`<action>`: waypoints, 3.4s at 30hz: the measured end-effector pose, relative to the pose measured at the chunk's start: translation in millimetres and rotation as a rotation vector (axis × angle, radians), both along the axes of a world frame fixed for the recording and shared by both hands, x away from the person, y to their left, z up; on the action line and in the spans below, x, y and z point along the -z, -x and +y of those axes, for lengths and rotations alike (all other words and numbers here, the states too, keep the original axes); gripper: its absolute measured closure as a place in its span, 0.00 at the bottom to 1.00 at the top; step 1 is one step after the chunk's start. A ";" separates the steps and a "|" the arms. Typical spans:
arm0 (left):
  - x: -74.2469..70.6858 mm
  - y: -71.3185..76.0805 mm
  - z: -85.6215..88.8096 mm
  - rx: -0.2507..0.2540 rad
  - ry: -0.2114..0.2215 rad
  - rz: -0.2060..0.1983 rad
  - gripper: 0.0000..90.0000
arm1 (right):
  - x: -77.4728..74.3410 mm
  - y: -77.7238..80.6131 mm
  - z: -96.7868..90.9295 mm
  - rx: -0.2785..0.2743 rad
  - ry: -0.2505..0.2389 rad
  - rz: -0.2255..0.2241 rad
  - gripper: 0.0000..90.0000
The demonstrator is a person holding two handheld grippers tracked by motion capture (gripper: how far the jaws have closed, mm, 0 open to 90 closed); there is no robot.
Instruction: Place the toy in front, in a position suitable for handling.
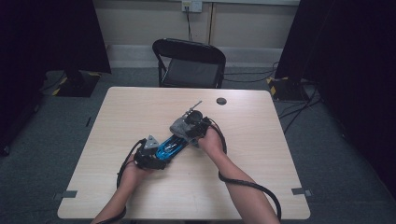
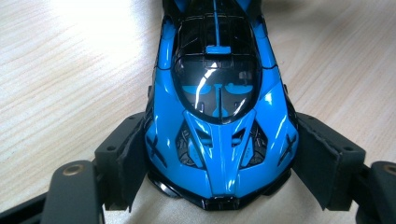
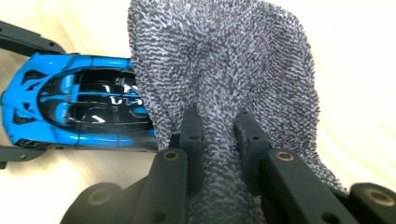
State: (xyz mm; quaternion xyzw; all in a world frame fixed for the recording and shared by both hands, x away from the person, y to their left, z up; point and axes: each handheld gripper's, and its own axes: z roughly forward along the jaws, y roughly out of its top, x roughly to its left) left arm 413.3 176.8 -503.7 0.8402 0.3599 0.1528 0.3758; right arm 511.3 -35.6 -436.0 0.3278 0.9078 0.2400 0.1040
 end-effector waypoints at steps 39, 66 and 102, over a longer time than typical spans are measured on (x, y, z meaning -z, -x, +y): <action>0.1 0.0 0.0 0.001 0.002 0.002 0.27 | -26.3 12.5 -27.6 -0.022 -0.064 -0.049 0.85; -0.1 -0.1 0.2 0.002 -0.001 0.000 0.27 | -12.5 52.7 21.2 -0.274 0.005 -0.030 0.85; 0.0 0.0 0.1 0.001 0.001 0.002 0.27 | 5.1 52.4 47.6 -0.359 0.027 0.034 0.84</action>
